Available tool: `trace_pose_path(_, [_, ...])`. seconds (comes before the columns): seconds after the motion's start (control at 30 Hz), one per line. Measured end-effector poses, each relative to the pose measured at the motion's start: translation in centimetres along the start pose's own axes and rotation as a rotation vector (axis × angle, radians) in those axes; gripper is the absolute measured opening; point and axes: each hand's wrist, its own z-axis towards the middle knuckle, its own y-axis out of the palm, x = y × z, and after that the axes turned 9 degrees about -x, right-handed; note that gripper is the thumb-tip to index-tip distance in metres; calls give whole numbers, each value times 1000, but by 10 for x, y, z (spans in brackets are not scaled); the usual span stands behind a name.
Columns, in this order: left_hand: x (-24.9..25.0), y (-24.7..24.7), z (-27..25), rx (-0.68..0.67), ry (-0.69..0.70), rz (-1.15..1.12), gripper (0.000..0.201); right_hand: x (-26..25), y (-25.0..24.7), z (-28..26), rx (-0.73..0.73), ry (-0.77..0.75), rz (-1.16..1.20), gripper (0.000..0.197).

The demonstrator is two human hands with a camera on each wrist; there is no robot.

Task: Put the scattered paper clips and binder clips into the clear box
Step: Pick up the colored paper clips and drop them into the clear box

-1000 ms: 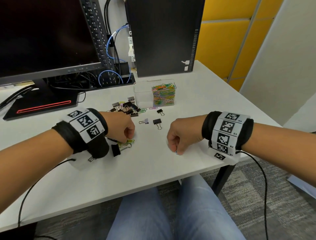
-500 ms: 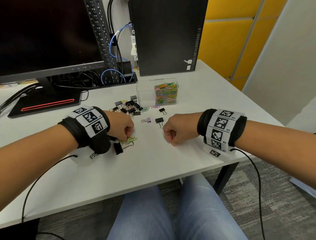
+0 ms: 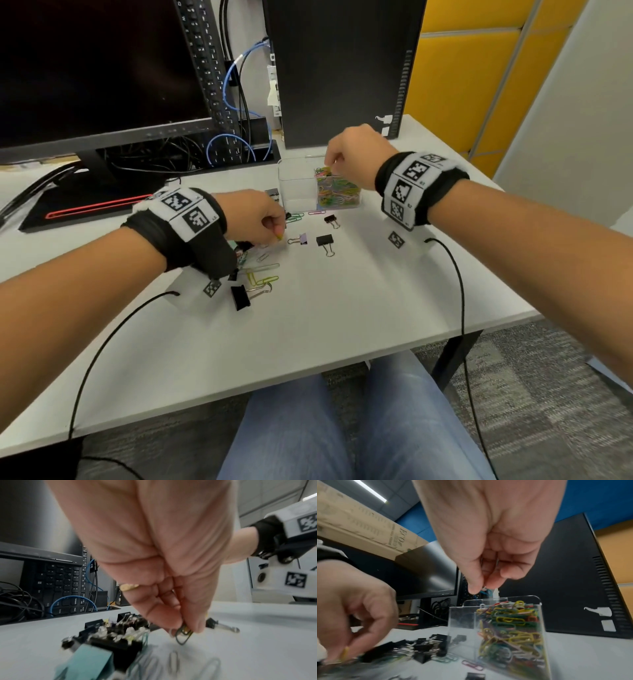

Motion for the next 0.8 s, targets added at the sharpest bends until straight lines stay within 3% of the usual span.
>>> trace_pose_path(0.17, [8,-26,8,119,38,-103,9,5,6,23,-94,107,-153,26])
trace_pose_path(0.27, [13,-36,20,284,81,-134,8,13,14,24,-119,91,-180,32])
trace_pose_path(0.4, [19,-41,43,555,105,-216,9,25,15,21,-18,112,-34,37])
trace_pose_path(0.57, [33,-46,74,763,88,-380,9,35,13,15,119,140,112,29])
trace_pose_path(0.67, [42,-47,89,784,62,-397,7,35,16,8,143,181,147,25])
trace_pose_path(0.8, [49,-47,104,708,-19,-287,9,33,21,0,108,236,189,23])
